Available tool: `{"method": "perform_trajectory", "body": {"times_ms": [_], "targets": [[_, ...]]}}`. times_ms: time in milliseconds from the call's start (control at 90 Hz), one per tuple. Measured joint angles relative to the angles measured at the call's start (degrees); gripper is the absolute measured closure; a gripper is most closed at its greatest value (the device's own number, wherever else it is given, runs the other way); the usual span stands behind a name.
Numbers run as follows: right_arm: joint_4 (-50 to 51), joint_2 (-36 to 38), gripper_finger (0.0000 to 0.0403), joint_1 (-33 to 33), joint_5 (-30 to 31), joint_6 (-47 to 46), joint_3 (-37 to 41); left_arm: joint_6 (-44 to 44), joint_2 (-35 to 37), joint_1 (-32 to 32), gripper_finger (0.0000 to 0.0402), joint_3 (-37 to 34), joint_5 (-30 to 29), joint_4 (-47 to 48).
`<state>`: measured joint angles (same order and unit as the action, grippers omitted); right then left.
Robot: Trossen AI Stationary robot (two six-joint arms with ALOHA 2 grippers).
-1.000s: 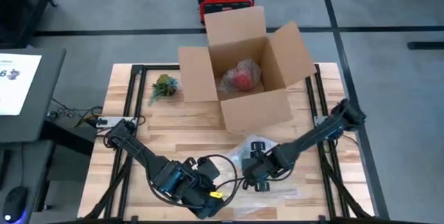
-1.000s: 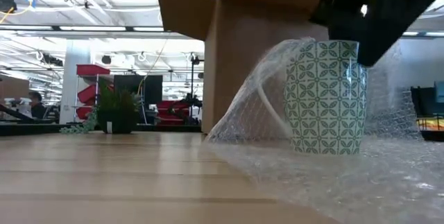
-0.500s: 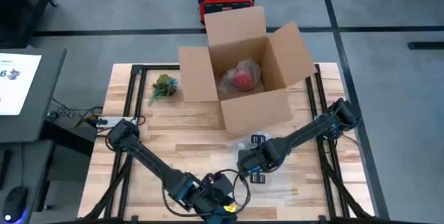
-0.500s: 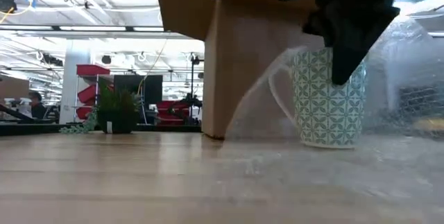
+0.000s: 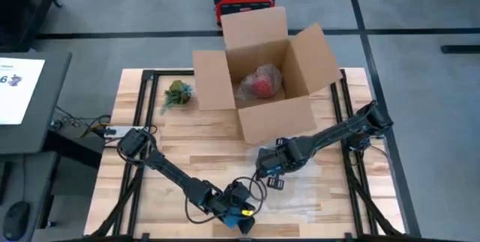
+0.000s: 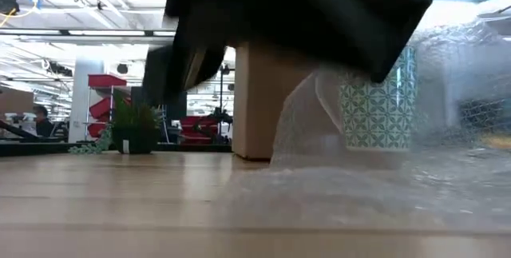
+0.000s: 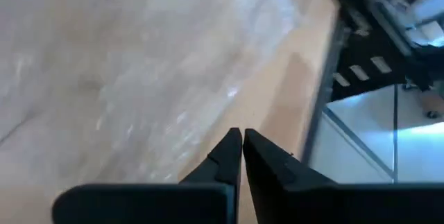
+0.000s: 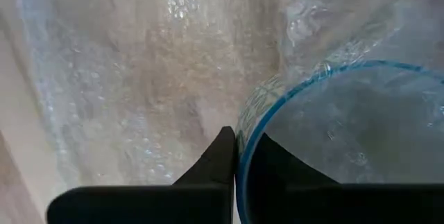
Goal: Wrap mug
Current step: Wrap the white mug with bubble wrap
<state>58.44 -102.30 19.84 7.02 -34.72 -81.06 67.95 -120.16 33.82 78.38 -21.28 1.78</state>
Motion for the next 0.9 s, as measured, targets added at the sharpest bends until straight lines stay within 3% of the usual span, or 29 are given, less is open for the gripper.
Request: {"method": "perform_trajectory", "body": {"times_ms": [122,278,511,567,756,900], "targets": [[0.65,0.02,0.0396,-1.06,0.58,-0.47,-0.02,3.14,0.0,0.01,0.0401,-5.51,3.45,-3.38],[1.02,0.02,0.0396,-1.95,0.58,-2.83,-0.04,7.23,0.55,1.05,0.0402,-10.01,3.38,-4.9],[1.04,0.02,0.0396,-1.98,0.09,-5.4,-0.04,7.28,2.96,2.73,0.0401,-11.21,5.97,-4.48],[0.87,0.02,0.0396,-1.87,-0.16,-5.82,-0.04,4.65,4.13,3.41,0.0402,-10.04,4.06,-4.22],[-0.24,0.02,0.0394,-1.89,-2.35,-7.21,-0.09,-5.17,5.87,2.25,0.0402,-7.68,-10.38,-5.37],[-0.26,0.02,0.0393,-1.89,-2.96,-8.52,-0.09,-7.28,1.33,-1.57,0.0402,-7.81,-9.11,-6.9]]}}
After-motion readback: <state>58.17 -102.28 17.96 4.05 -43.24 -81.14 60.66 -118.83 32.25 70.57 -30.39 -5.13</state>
